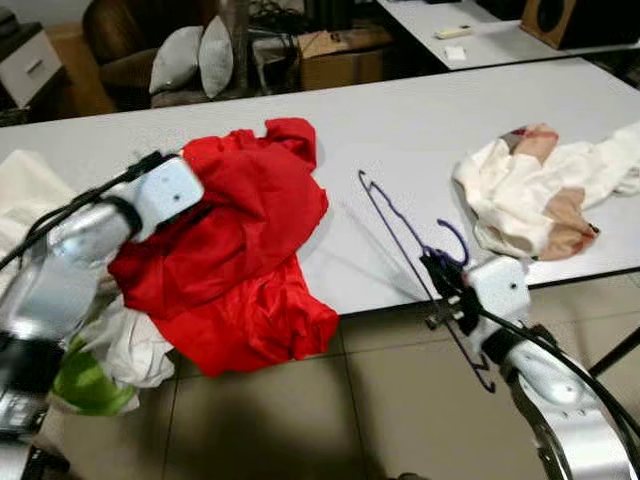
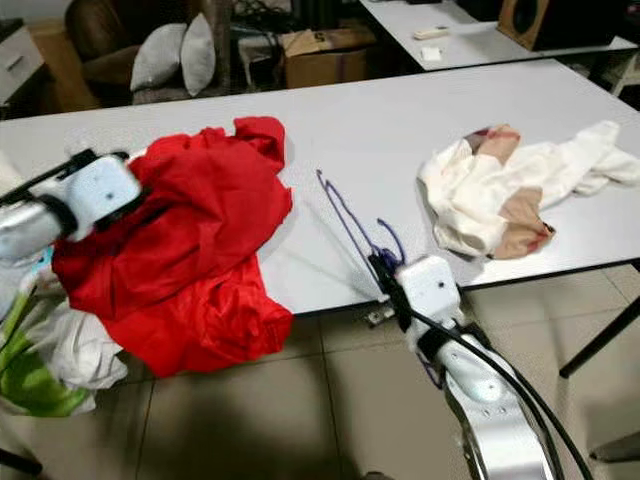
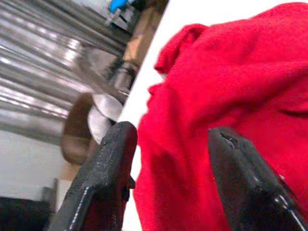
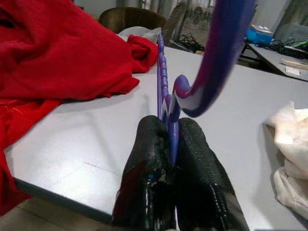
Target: Hang hanger
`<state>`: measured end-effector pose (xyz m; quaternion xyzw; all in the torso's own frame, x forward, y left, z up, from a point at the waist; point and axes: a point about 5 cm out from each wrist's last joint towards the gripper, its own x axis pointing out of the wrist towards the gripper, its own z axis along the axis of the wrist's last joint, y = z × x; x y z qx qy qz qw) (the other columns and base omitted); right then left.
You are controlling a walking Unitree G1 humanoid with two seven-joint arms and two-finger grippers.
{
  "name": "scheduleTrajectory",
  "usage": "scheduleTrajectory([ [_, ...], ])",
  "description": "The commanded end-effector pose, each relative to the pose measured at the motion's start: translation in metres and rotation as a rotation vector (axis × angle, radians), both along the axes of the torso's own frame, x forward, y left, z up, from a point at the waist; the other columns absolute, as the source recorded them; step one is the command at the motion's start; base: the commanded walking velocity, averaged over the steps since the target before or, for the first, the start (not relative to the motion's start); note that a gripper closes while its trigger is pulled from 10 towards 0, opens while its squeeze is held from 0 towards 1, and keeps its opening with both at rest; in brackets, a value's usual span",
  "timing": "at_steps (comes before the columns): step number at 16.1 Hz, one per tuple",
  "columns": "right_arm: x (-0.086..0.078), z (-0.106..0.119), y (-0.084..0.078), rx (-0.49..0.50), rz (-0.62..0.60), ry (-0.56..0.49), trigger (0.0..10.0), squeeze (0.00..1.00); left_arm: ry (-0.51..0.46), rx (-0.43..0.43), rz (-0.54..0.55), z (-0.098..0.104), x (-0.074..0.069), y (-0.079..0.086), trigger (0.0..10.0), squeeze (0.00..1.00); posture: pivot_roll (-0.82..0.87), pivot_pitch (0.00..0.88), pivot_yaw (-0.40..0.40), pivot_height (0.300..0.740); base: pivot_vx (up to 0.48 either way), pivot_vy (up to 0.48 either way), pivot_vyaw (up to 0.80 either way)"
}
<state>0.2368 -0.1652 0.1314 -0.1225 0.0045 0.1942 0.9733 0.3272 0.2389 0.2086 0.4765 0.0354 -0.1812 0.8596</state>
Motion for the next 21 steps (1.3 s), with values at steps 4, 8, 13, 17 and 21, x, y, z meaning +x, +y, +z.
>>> scheduleTrajectory([
  [4,0.005,0.003,0.007,0.007,0.027,-0.01,10.0,0.0,0.03,-0.02,0.002,-0.009,-0.004,-0.007,10.0,0.0,-0.06,0.0,0.083,0.74,0.0,0.0,0.0],
  [8,0.009,0.004,0.009,0.009,0.033,-0.014,10.0,0.0,0.056,-0.021,0.034,-0.038,0.003,-0.021,10.0,0.0,-0.06,0.0,0.08,0.74,0.0,0.0,0.0],
  [13,0.011,0.005,0.015,0.004,0.057,-0.02,10.0,0.0,-0.004,0.009,0.178,-0.055,0.018,-0.013,10.0,0.0,-0.07,0.0,0.08,0.74,0.0,0.0,0.0],
  [17,0.011,0.006,0.014,-0.004,0.06,-0.023,10.0,0.0,-0.042,-0.037,0.197,-0.055,0.03,-0.018,10.0,0.0,-0.08,0.0,0.088,0.74,0.0,0.0,0.0],
  [21,0.011,0.007,0.013,-0.008,0.057,-0.026,10.0,0.0,-0.029,0.006,0.222,-0.056,0.039,-0.012,10.0,0.0,-0.09,0.0,0.091,0.74,0.0,0.0,0.0],
])
